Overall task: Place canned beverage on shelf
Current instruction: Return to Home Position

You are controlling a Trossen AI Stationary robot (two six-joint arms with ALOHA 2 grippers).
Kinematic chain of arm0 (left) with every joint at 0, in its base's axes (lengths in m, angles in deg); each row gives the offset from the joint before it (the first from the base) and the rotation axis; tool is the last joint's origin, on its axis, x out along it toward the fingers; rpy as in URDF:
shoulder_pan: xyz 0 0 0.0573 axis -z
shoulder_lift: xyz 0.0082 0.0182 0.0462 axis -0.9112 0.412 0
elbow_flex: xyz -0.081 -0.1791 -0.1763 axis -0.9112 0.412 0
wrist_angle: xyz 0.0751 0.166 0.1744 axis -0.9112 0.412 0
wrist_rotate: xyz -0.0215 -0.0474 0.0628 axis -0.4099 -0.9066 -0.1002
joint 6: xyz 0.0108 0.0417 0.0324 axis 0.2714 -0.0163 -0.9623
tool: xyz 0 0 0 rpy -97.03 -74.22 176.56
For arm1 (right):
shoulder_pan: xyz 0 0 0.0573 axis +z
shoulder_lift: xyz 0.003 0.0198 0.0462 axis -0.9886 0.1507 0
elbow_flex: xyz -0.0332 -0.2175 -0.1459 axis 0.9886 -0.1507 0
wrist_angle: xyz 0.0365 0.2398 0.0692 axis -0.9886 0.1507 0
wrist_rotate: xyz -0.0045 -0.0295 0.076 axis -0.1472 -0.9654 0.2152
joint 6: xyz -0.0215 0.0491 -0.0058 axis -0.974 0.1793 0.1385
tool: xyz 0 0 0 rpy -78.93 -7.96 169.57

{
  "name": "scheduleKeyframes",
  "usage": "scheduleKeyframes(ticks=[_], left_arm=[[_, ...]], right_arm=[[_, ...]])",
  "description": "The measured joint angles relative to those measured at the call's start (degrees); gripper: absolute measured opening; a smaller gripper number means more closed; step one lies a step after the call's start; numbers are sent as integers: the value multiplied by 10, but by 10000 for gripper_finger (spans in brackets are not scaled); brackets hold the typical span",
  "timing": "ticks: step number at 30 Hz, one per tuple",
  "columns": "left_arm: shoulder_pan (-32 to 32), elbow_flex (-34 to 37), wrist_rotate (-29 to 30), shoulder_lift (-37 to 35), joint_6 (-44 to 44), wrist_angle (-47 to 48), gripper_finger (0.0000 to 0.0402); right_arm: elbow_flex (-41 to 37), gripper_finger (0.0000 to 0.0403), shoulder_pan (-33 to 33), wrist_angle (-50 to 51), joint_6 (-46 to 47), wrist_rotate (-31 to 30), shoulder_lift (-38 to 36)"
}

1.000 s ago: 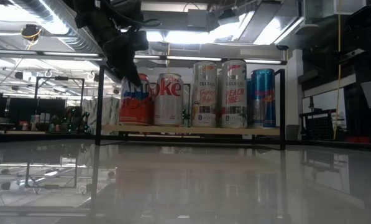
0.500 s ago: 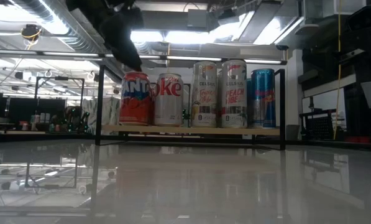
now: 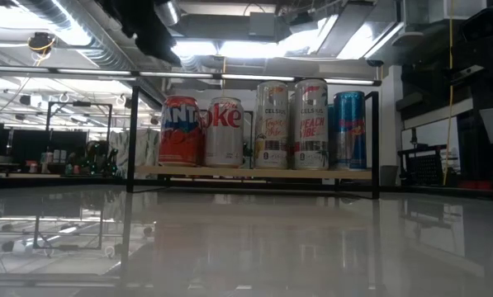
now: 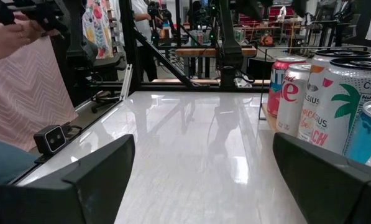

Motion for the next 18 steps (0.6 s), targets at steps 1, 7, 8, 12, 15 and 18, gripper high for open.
scheduleKeyframes(ticks=[1, 7, 8, 12, 15, 18], left_arm=[[5, 0, -3, -8, 2, 7, 380], [21, 0, 17, -68, 3, 10, 380], [23, 0, 20, -79, 3, 10, 380], [28, 0, 34, -115, 28, 17, 380], [28, 0, 58, -137, 46, 37, 380], [28, 0, 86, -156, 47, 54, 380]], right_arm=[[0, 379, 0, 0, 0, 0, 0], [0, 379, 0, 0, 0, 0, 0], [0, 379, 0, 0, 0, 0, 0], [0, 379, 0, 0, 0, 0, 0], [0, 379, 0, 0, 0, 0, 0], [0, 379, 0, 0, 0, 0, 0]])
